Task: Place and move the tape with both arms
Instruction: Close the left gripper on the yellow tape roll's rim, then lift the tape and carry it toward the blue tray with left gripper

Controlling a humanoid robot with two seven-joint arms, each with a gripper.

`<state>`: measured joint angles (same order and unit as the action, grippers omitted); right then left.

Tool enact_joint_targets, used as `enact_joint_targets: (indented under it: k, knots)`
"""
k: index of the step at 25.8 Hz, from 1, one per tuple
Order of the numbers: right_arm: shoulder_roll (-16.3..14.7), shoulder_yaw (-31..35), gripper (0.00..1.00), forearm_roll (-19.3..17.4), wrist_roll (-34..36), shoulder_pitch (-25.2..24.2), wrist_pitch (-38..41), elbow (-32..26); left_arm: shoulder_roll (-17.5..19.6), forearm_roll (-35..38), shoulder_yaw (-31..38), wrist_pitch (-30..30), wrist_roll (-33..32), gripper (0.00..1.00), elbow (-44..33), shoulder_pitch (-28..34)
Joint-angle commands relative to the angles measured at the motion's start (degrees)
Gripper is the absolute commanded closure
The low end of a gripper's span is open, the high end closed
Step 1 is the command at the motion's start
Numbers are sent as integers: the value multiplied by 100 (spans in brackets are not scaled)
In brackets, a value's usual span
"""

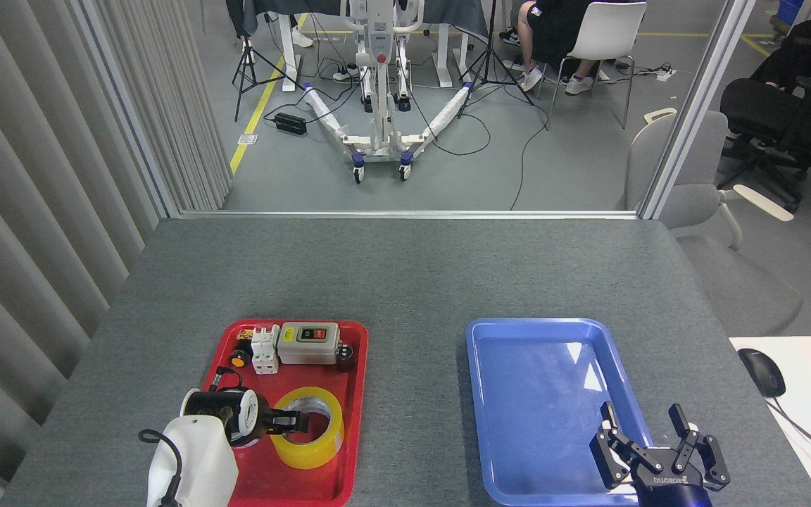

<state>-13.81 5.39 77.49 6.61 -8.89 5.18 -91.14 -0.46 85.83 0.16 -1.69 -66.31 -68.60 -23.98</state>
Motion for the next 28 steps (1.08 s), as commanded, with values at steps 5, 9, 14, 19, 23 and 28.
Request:
enact_joint_targets:
  k: [5, 9, 14, 19, 23, 28]
  knots:
    - [-7, -2, 0, 3, -2, 1, 10, 0, 11, 30, -7, -42, 4, 27, 31, -1]
    - [28, 15, 0, -5, -2, 1, -34, 0, 20, 30, -7, -226, -31, 55, -39, 25]
    - [10, 112, 0, -14, -2, 10, -34, 0, 37, -49, -7, -736, -110, 87, -171, 51]
    - [-43, 94, 0, 3, -2, 19, -25, 0, 11, -383, 186, -569, 136, 100, -329, 69]
    - [-87, 77, 0, 188, -11, 1, 19, -9, -200, -1939, 731, 257, 1340, 100, -795, 333]
    - [-87, 103, 0, 557, -11, 10, 1, -27, -314, -3108, 705, 380, 2280, 100, -1138, 517]
